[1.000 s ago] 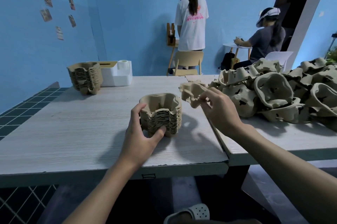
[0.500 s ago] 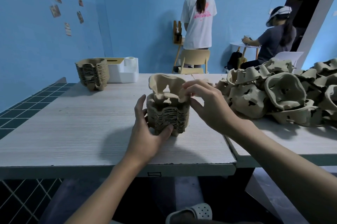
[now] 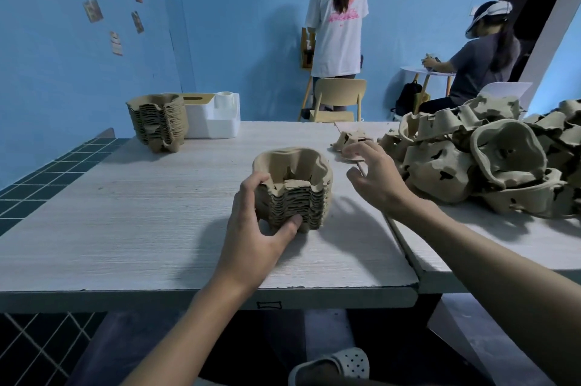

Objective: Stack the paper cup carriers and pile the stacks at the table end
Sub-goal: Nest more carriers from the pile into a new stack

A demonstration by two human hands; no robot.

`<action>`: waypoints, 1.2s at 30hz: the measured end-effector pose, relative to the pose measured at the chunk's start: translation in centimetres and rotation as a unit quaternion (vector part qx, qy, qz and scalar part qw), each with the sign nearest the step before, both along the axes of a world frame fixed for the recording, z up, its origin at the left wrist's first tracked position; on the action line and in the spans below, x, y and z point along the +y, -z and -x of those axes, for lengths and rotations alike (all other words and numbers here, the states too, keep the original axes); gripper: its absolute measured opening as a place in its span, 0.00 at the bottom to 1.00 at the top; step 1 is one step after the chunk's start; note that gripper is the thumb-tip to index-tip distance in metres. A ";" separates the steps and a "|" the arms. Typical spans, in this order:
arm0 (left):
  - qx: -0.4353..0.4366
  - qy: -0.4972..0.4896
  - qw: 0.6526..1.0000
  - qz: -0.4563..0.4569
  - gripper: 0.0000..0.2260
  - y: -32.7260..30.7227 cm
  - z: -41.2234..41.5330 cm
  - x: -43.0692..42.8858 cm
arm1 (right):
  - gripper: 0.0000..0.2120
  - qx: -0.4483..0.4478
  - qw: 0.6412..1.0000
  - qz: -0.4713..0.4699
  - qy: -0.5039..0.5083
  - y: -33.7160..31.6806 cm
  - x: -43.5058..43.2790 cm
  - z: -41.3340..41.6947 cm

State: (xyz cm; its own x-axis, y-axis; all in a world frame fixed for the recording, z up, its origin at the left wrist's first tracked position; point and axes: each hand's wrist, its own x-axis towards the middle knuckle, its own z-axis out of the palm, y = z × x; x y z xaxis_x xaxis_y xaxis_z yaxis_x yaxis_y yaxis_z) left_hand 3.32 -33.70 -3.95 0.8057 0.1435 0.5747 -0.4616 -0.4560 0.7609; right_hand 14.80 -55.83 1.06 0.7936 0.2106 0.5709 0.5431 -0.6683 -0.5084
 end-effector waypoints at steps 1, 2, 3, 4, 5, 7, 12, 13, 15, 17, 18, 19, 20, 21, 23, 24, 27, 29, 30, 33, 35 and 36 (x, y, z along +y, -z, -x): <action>0.000 -0.005 1.000 0.005 0.33 0.1 -0.1 0.0 | 0.16 0.004 1.000 0.014 0.018 0.3 -0.1 -1.2; 0.001 -0.009 1.000 0.014 0.33 0.1 -0.1 0.1 | 0.15 0.008 0.999 0.030 0.037 0.6 -0.1 -2.3; 0.004 -0.012 1.000 0.024 0.33 0.1 -0.2 0.2 | 0.14 0.014 0.997 0.044 0.056 0.9 -0.1 -3.4; 0.007 -0.014 0.999 0.031 0.33 0.1 -0.3 0.2 | 0.13 0.024 0.995 0.054 0.074 1.0 0.0 -4.5; 0.009 -0.014 0.999 0.034 0.33 0.1 -0.4 0.2 | 0.11 0.033 0.993 0.067 0.092 1.0 0.2 -5.4; 0.014 -0.010 0.999 0.040 0.33 0.1 -0.6 0.3 | 0.11 0.041 0.986 0.102 0.129 1.0 0.5 -7.4; 0.030 0.003 0.999 0.046 0.33 0.2 -0.9 0.3 | 0.27 0.070 0.963 0.179 0.192 0.7 0.6 -11.3; 0.029 0.005 0.998 0.051 0.33 0.2 -0.9 0.3 | 0.27 0.087 0.958 0.187 0.199 0.7 0.5 -11.8; 0.028 0.008 0.997 0.065 0.33 0.2 -1.0 0.3 | 0.23 0.121 0.951 0.200 0.201 0.9 0.5 -12.7; 0.030 0.011 0.997 0.070 0.33 0.1 -1.0 0.3 | 0.20 0.134 0.948 0.206 0.201 1.3 0.4 -13.1; 0.031 0.011 0.997 0.070 0.33 0.1 -1.0 0.3 | 0.18 0.131 0.949 0.205 0.203 1.6 0.3 -13.1; 0.033 0.011 0.997 0.070 0.33 0.0 -0.9 0.3 | 0.17 0.121 0.949 0.204 0.207 1.8 0.3 -13.1; 0.034 0.010 0.997 0.070 0.33 -0.1 -0.9 0.2 | 0.16 0.109 0.949 0.204 0.213 1.9 0.3 -13.0; 0.036 0.009 0.997 0.069 0.33 -0.1 -0.9 0.2 | 0.15 0.097 0.949 0.204 0.219 1.9 0.2 -12.8; 0.036 0.006 0.997 0.066 0.33 -0.2 -0.8 0.2 | 0.15 0.087 0.948 0.209 0.222 1.9 -0.1 -12.7; 0.037 0.004 0.997 0.065 0.33 -0.2 -0.7 0.2 | 0.16 0.092 0.948 0.212 0.219 1.9 -0.2 -12.7; 0.039 -0.001 0.998 0.056 0.34 -0.4 -0.5 0.2 | 0.21 0.114 0.947 0.223 0.200 1.8 -0.6 -12.9; 0.040 -0.001 0.998 0.054 0.34 -0.5 -0.6 0.1 | 0.23 0.128 0.946 0.224 0.195 1.7 -0.6 -13.2; 0.041 -0.001 0.998 0.054 0.34 -0.4 -0.6 0.1 | 0.24 0.135 0.944 0.230 0.193 1.6 -0.6 -13.4; 0.043 -0.001 0.997 0.058 0.33 -0.3 -0.8 0.1 | 0.23 0.145 0.940 0.248 0.184 1.5 -0.6 -13.9; 0.043 0.000 0.997 0.060 0.33 -0.4 -0.8 0.1 | 0.22 0.142 0.942 0.240 0.188 1.5 -0.3 -14.3; 0.042 0.000 0.997 0.061 0.34 -0.4 -0.8 0.0 | 0.21 0.141 0.943 0.231 0.191 1.4 -0.2 -14.5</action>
